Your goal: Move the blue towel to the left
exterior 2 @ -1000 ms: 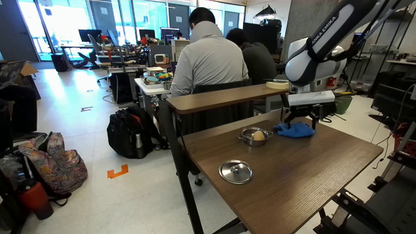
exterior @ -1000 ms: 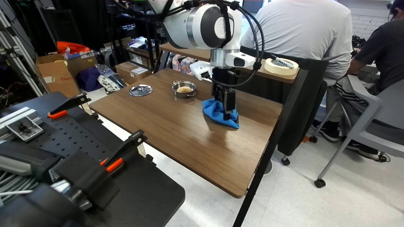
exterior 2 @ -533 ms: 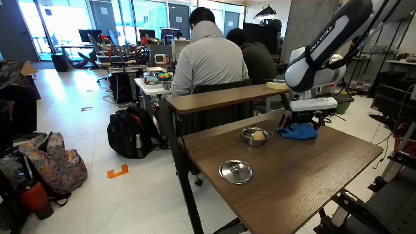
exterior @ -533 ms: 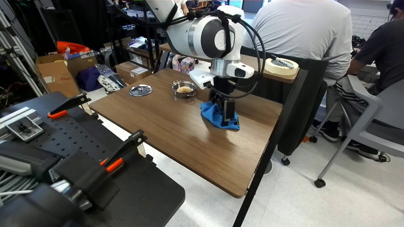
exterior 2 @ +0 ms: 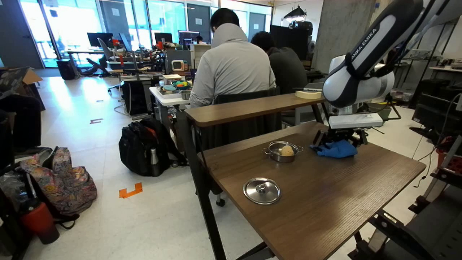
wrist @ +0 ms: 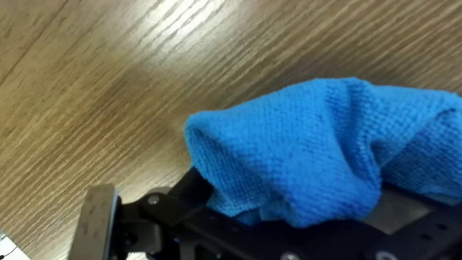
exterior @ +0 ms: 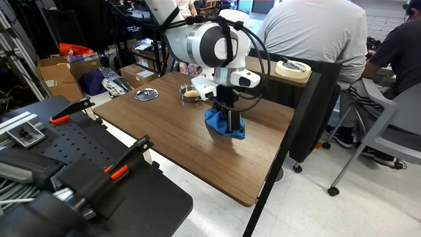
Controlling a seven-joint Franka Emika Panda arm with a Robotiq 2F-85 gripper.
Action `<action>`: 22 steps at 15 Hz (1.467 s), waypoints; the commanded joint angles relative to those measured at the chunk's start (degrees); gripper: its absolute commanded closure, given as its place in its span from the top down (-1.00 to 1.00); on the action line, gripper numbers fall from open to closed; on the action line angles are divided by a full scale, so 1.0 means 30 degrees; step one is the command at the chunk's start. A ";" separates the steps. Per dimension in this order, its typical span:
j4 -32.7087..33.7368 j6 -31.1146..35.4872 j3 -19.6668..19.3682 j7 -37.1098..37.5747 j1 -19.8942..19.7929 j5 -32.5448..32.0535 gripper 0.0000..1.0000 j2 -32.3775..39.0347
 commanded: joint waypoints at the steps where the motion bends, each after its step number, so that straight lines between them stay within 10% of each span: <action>1: -0.3720 0.2630 0.0128 -0.0386 0.0676 0.0211 1.00 -0.0972; 22: -1.1086 0.4619 -0.1503 0.2638 0.6637 0.0034 1.00 -0.5606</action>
